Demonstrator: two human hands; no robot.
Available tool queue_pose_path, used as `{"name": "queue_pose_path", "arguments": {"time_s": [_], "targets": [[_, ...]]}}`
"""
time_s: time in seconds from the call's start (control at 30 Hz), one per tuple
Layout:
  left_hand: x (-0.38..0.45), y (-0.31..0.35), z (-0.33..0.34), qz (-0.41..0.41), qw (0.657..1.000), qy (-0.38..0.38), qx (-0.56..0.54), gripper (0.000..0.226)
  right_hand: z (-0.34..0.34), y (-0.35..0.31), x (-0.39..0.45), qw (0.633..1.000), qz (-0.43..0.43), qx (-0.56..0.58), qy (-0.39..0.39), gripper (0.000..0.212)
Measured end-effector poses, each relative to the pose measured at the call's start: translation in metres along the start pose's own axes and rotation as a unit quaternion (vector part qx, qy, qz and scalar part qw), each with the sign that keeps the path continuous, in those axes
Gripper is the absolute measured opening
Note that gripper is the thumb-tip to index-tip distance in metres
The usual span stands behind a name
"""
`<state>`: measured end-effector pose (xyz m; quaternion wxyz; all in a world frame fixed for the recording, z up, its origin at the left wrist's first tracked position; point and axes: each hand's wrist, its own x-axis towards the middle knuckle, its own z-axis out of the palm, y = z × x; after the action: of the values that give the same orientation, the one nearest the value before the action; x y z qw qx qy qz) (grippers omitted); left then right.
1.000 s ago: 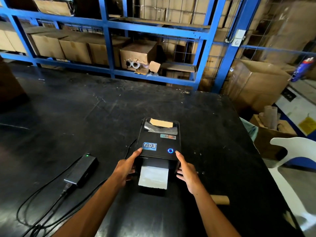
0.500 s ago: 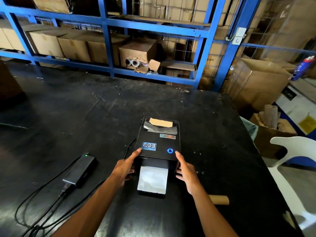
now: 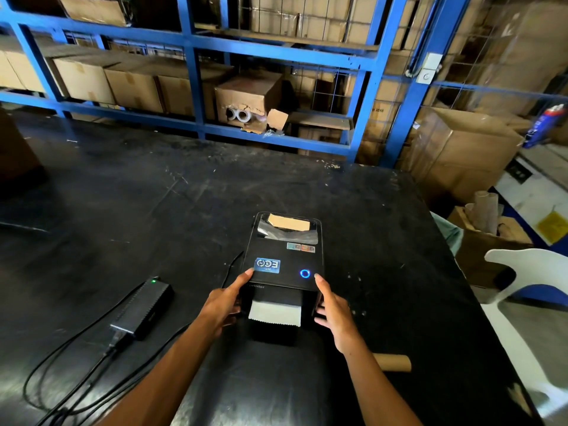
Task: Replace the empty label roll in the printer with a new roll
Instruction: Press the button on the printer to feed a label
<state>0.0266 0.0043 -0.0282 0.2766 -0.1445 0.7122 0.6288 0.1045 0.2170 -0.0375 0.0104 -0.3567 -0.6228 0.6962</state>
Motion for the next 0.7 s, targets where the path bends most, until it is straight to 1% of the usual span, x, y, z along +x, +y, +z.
{"name": "queue_pose_path", "arguments": {"time_s": [0.1,0.17,0.27,0.37,0.47,0.53,0.6,0.67,0.7], "targets": [[0.0005,-0.0003,0.0,0.004,1.0,0.002,0.001,0.066,-0.0002,0.0005,0.0,1.0,-0.005,-0.001,0.005,0.048],[0.0005,-0.0003,-0.0001,0.003,1.0,0.002,-0.002,0.07,0.0001,0.0,-0.0015,1.0,-0.006,0.001,0.001,0.044],[0.0004,-0.0004,-0.0004,0.006,1.0,0.002,-0.005,0.07,0.0,-0.0004,-0.0009,1.0,-0.003,-0.001,-0.002,0.049],[0.0007,-0.0014,-0.0006,0.005,1.0,0.0,-0.004,0.066,0.001,-0.0004,-0.0017,1.0,-0.004,-0.005,-0.006,0.033],[0.0017,-0.0009,-0.0011,0.004,1.0,-0.005,-0.004,0.066,0.0025,-0.0003,-0.0018,1.0,-0.001,-0.001,-0.003,0.03],[0.0025,-0.0005,-0.0011,0.002,1.0,-0.007,-0.006,0.071,0.0025,-0.0001,-0.0021,1.0,0.001,0.005,-0.003,0.03],[0.0034,-0.0005,-0.0008,-0.002,1.0,-0.012,-0.008,0.076,0.0022,0.0011,-0.0009,1.0,0.001,-0.007,0.0,0.037],[0.0037,-0.0007,-0.0006,-0.006,1.0,-0.015,-0.008,0.08,0.0026,0.002,-0.0003,1.0,-0.005,-0.019,0.01,0.059],[0.004,-0.0009,-0.0004,-0.006,1.0,-0.014,-0.007,0.082,0.0031,0.0016,-0.0009,1.0,-0.009,-0.021,0.013,0.065]]}}
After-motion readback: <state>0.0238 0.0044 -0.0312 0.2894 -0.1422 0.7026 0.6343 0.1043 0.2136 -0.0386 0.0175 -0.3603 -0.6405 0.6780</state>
